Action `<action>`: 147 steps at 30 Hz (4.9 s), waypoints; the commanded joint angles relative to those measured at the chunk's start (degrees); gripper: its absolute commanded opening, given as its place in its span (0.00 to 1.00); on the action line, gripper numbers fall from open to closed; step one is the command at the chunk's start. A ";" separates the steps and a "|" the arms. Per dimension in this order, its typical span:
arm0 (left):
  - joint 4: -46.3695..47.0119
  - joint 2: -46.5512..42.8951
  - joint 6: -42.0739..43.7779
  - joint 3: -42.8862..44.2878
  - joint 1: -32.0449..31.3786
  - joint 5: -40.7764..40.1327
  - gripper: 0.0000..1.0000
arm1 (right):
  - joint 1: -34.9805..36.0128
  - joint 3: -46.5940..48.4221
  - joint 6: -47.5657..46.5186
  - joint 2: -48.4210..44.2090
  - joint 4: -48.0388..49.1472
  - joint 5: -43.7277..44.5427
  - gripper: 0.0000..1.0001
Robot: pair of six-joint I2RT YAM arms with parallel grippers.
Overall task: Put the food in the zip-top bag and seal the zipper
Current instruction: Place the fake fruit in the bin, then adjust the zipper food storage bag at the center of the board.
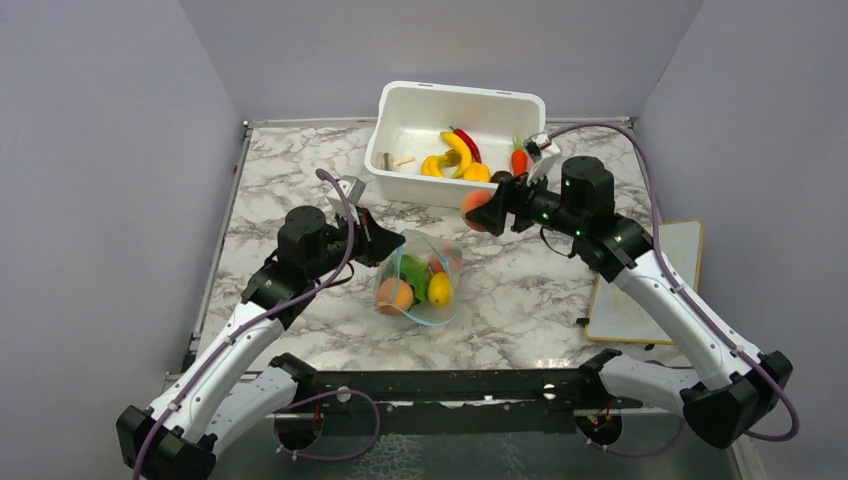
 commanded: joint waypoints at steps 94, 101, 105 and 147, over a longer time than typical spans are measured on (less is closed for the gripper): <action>3.08 1.45 -4.57 3.25 -0.16 0.29 0.00 | 29.63 -18.17 18.70 -15.09 0.86 15.86 0.44; 3.44 1.31 -4.97 3.54 -0.22 0.62 0.00 | 29.65 -27.56 26.85 -16.10 7.69 18.05 0.43; 3.43 1.08 -5.22 3.28 -0.19 0.71 0.00 | 29.64 -28.65 27.01 -15.17 12.18 18.77 0.36; 6.07 1.39 -6.81 4.39 -0.17 8.96 0.00 | 29.65 -14.95 19.05 -13.17 14.82 31.82 0.01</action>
